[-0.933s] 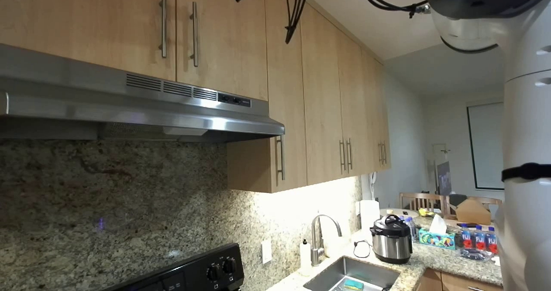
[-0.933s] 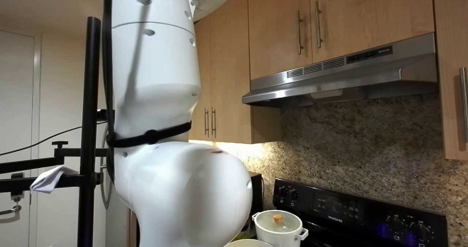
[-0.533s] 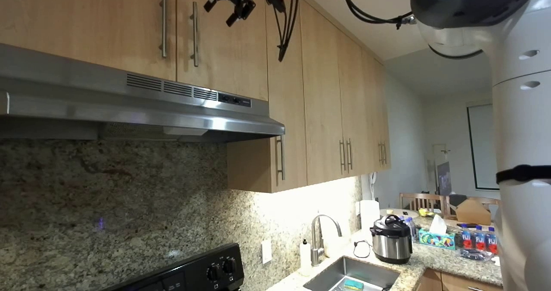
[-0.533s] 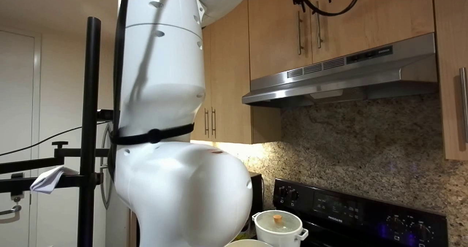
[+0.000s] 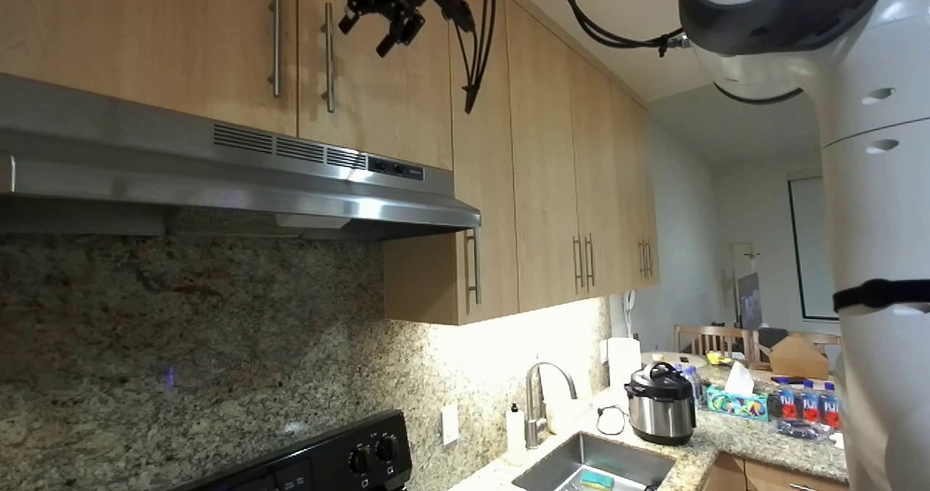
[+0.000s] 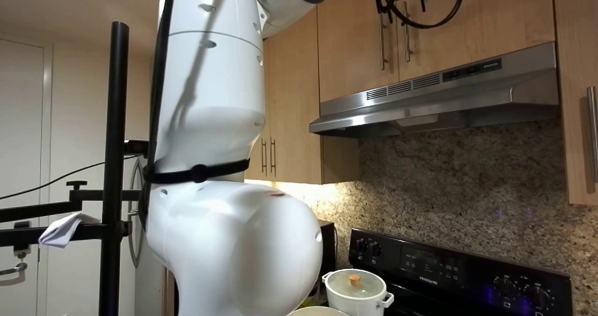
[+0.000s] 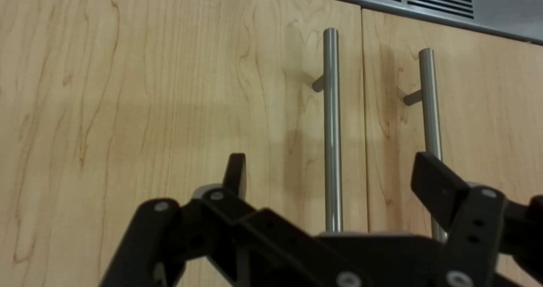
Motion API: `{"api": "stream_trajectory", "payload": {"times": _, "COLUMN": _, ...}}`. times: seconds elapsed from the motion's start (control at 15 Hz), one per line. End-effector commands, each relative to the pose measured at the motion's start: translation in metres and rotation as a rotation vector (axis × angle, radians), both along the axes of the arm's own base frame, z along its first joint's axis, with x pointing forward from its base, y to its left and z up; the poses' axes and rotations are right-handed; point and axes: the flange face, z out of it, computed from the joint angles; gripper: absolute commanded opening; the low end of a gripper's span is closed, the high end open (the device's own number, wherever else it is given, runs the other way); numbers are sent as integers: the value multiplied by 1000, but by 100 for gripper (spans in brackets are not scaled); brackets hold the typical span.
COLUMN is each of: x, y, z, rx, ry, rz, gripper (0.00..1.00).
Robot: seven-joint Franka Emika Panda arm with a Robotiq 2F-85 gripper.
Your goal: Close the overhead cabinet door
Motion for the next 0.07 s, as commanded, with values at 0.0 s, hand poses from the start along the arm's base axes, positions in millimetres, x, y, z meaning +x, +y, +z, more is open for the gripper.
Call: {"api": "stream_trajectory", "payload": {"times": 0.0, "x": -2, "y": 0, "z": 2, "rx": 1, "ry": -4, "rz": 0, "gripper": 100}}
